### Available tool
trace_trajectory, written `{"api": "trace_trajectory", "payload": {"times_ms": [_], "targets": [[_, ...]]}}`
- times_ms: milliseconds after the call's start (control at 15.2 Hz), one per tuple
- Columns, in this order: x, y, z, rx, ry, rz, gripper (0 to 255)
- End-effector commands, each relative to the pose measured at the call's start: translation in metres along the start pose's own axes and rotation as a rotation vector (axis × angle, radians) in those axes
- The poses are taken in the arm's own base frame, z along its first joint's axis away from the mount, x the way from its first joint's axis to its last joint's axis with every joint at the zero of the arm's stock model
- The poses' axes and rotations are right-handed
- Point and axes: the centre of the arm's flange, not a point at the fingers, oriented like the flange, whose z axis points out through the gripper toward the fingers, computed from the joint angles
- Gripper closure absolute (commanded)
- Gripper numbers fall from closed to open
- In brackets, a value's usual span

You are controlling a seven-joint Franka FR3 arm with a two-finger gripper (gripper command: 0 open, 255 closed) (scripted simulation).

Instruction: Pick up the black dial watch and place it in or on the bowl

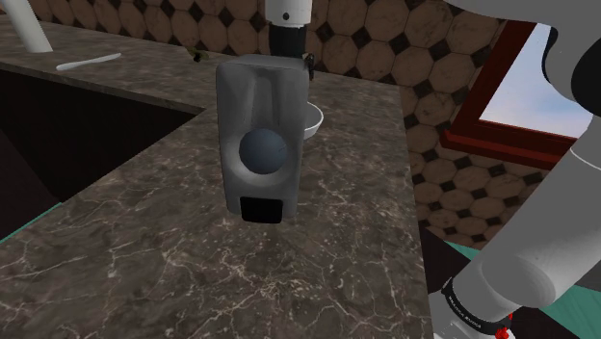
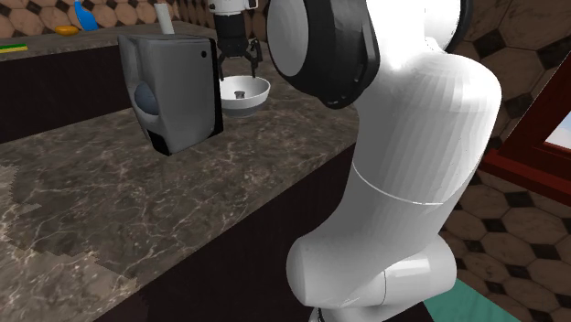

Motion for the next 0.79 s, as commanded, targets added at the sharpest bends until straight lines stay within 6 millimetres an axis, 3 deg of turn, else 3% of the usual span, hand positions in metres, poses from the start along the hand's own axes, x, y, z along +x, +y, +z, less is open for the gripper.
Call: {"api": "trace_trajectory", "payload": {"times_ms": [0, 198, 726], "targets": [[0.000, 0.000, -0.013, 0.000, 0.000, 0.000, 0], [0.000, 0.000, -0.050, 0.000, 0.000, 0.000, 0], [0.000, 0.000, -0.050, 0.000, 0.000, 0.000, 0]]}}
